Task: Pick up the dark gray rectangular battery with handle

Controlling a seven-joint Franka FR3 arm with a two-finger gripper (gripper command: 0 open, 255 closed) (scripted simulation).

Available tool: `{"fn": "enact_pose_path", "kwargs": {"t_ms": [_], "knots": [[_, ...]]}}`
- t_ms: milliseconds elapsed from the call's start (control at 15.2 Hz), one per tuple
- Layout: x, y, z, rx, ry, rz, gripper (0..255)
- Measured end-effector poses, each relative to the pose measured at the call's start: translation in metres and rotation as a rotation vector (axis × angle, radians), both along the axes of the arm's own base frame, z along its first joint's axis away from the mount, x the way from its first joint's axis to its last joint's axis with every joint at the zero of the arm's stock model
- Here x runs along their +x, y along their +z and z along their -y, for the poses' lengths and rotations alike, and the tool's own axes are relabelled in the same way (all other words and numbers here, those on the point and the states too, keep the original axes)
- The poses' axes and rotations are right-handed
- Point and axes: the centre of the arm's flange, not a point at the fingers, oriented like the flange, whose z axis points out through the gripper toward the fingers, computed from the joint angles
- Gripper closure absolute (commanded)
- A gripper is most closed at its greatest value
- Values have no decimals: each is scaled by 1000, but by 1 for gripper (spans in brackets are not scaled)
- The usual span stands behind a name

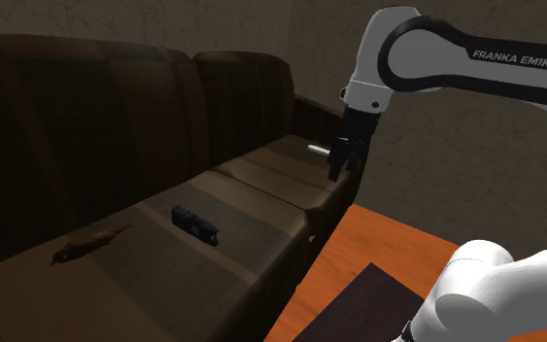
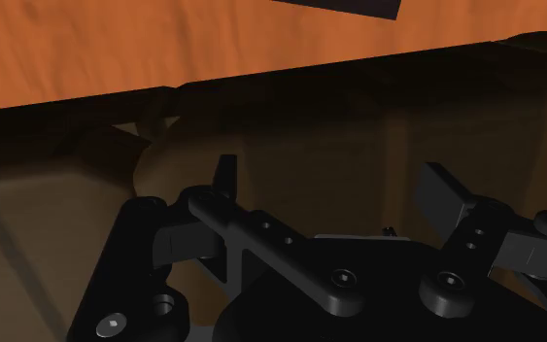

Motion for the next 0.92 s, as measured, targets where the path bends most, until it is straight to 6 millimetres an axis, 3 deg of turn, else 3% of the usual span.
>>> {"fn": "enact_pose_path", "kwargs": {"t_ms": [198, 924], "knots": [[11, -8, -7, -2, 8, 0, 0], [114, -76, -77, -15, 77, 6, 0]]}}
